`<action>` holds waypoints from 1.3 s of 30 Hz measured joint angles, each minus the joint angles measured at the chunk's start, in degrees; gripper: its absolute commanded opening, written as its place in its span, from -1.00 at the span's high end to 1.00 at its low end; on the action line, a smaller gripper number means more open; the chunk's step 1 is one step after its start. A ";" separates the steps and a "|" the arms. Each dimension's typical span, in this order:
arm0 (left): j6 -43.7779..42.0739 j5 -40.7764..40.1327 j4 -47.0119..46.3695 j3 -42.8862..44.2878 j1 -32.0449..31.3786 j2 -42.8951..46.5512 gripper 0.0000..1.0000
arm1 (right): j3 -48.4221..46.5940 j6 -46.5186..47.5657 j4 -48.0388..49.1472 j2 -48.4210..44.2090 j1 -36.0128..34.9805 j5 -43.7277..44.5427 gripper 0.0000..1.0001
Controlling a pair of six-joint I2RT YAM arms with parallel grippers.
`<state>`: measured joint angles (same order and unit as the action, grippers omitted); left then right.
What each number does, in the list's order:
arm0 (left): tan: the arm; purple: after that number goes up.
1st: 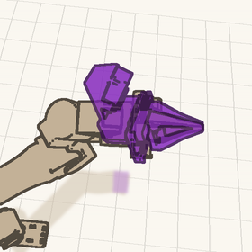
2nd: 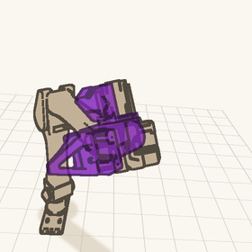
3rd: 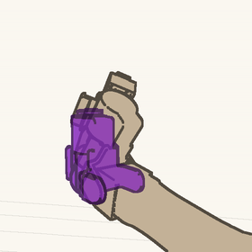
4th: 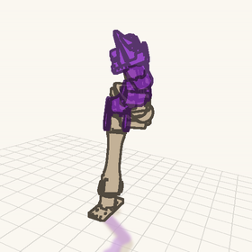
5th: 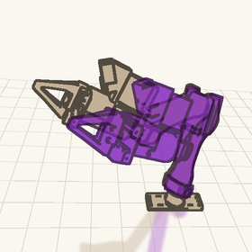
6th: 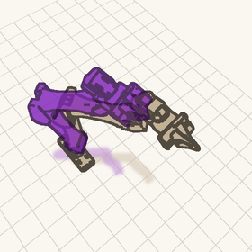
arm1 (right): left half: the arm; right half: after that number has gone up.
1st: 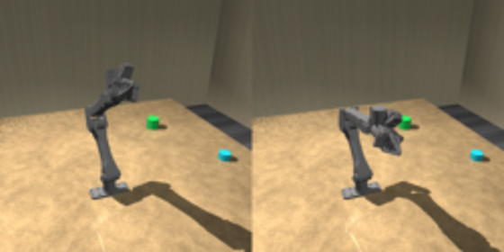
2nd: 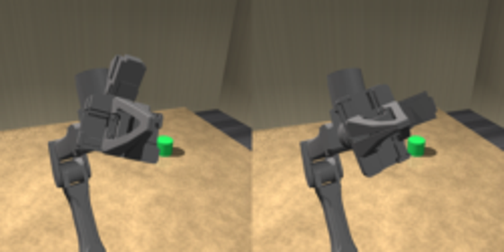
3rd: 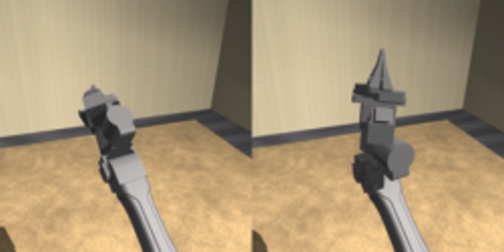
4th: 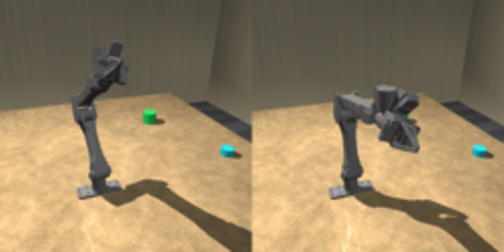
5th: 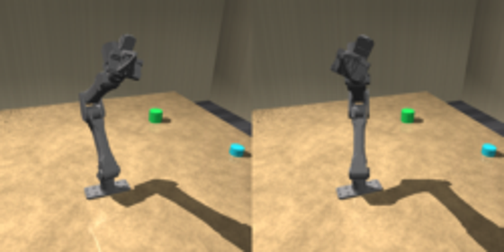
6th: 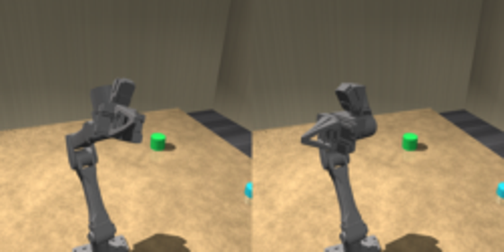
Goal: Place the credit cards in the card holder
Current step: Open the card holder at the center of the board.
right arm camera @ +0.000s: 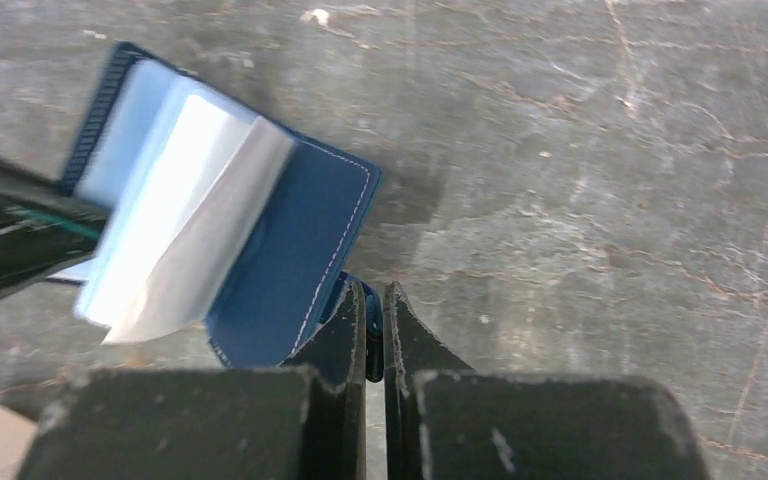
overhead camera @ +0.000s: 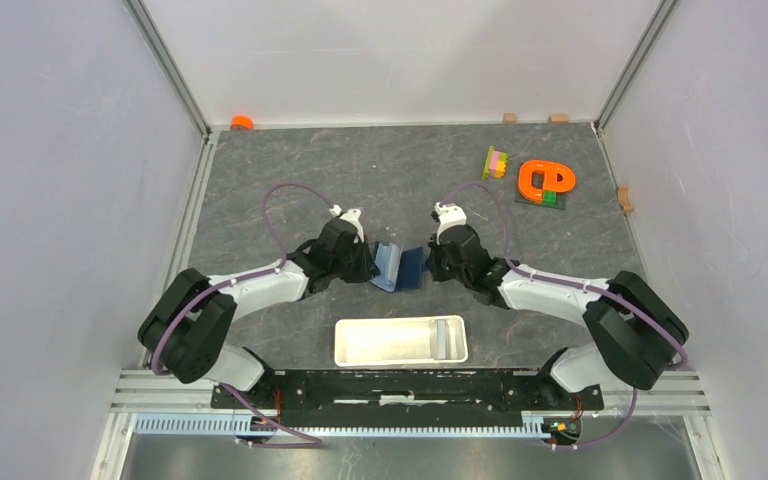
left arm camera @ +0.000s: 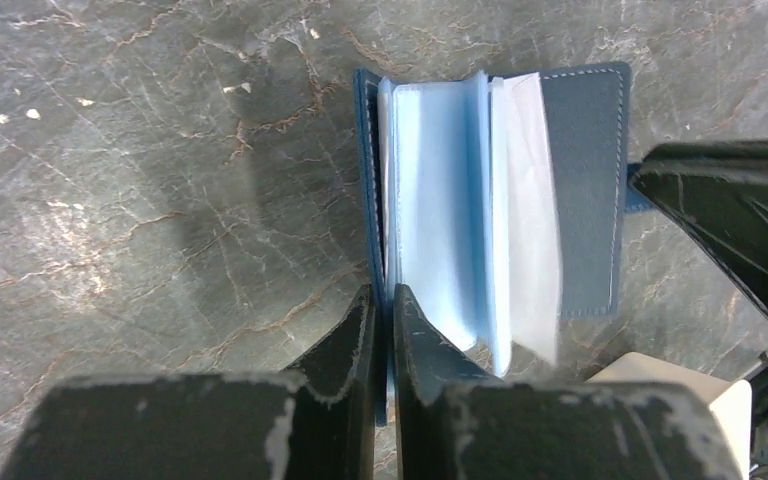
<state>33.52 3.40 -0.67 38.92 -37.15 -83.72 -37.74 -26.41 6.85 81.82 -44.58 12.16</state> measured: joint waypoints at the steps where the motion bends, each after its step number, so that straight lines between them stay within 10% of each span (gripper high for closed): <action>1: 0.31 0.31 -0.70 -0.33 0.00 0.00 0.95 | 0.28 0.28 0.07 0.50 0.98 -0.33 1.00; 16: 5.55 6.12 -6.75 -3.54 0.00 0.22 0.96 | 0.76 6.29 -2.78 -5.44 6.05 -3.32 -0.65; 39: 6.75 6.32 -6.71 -3.54 0.00 1.01 0.96 | -9.14 7.43 -2.67 4.63 -5.42 -0.66 -0.83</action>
<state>40.27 9.72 -7.38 35.38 -37.15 -82.72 -46.87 -18.98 4.19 86.46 -50.00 11.51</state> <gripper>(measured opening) 0.124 0.911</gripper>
